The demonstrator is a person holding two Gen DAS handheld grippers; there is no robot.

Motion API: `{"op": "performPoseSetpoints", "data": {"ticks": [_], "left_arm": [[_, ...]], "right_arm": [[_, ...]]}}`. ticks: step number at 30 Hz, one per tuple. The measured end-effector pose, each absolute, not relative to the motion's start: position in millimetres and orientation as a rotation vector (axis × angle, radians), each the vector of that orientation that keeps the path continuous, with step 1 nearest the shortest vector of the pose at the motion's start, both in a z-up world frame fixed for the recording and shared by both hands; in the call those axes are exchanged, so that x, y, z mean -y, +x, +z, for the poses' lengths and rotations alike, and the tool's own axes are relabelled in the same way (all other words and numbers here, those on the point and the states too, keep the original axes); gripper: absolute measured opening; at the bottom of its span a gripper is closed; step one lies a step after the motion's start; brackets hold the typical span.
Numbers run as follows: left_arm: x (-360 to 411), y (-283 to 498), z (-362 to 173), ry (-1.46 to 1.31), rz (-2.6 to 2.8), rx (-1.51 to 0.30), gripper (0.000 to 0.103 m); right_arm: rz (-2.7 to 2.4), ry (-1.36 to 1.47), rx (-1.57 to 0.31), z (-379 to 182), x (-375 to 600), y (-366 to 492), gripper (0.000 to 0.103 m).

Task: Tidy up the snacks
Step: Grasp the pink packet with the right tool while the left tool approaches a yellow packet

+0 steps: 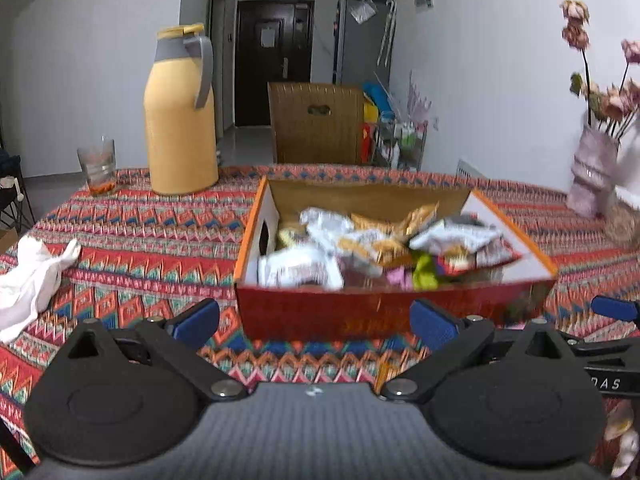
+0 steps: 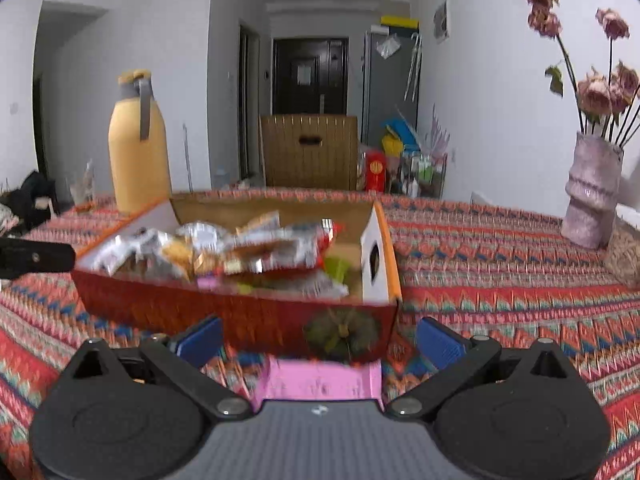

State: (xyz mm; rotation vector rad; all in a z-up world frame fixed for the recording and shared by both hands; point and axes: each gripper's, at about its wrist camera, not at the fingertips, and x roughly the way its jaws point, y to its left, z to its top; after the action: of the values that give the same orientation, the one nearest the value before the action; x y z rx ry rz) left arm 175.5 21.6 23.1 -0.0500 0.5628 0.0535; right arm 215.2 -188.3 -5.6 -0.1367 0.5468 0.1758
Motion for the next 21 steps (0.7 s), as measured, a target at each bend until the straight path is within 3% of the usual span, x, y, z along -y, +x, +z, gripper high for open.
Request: {"op": "performPoseSetpoints", "data": {"ticks": [8,21], "left_arm": [[-28.8,178.1,-12.5,-0.07,0.06,-0.623,0.103],[-32.8,177.7,-21.3,-0.082,0.064,-0.613,0.103]], "right_arm": [[0.172,-0.154,-0.656,-34.0,193.5,217.7,0.103],[0.142,-0.144,-0.793,-57.4,179.4,264.1,0.103]]}}
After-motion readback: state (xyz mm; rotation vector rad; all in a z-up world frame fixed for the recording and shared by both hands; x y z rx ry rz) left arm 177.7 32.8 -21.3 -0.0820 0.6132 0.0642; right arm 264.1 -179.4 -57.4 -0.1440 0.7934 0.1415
